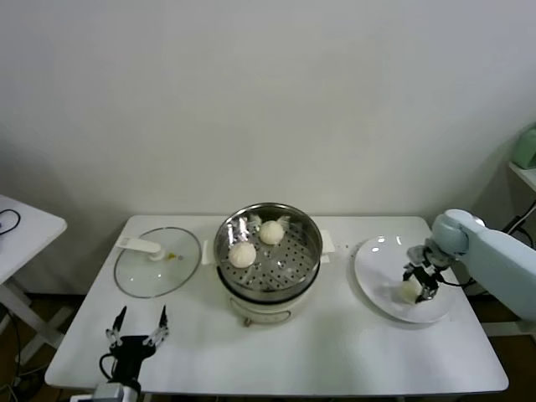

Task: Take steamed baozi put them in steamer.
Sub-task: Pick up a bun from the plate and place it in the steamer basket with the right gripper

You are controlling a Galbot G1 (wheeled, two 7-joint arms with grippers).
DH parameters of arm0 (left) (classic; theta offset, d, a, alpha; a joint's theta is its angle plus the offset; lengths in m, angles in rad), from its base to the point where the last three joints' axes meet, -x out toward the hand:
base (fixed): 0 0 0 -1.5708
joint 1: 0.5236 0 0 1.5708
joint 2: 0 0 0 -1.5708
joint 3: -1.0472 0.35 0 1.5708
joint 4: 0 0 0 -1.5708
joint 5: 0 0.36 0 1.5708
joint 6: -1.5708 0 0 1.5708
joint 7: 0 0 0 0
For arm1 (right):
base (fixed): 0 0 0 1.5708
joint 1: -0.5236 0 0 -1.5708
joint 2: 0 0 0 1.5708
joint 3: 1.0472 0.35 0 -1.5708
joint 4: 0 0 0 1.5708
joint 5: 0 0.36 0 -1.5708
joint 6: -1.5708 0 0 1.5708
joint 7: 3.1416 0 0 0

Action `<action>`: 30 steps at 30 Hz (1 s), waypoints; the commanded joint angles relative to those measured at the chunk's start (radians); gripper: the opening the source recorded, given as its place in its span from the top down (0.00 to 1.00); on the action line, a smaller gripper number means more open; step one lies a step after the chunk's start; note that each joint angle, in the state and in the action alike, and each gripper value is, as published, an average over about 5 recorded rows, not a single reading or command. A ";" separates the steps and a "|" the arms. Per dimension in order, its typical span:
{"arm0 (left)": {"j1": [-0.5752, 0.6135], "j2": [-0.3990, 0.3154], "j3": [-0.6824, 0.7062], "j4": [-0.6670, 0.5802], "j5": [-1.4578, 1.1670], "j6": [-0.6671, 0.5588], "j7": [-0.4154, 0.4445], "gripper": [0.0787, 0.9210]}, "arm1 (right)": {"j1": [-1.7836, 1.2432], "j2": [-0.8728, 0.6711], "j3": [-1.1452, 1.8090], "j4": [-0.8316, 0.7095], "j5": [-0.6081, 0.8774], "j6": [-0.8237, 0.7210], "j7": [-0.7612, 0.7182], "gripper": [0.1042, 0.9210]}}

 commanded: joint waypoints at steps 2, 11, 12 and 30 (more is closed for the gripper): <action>0.002 0.003 0.002 -0.003 0.003 0.001 0.001 0.12 | 0.238 -0.034 -0.084 0.219 0.013 0.093 -0.041 0.35; 0.013 0.000 0.009 -0.005 0.018 0.000 0.002 0.12 | 0.549 0.040 -0.202 0.424 -0.045 0.253 -0.057 0.35; 0.014 0.000 0.010 -0.006 0.019 0.000 0.002 0.12 | 0.568 0.059 -0.210 0.440 -0.049 0.262 -0.056 0.35; 0.027 -0.002 0.001 -0.012 0.037 0.003 0.000 0.12 | 0.508 0.458 -0.253 0.434 -0.243 0.465 -0.016 0.35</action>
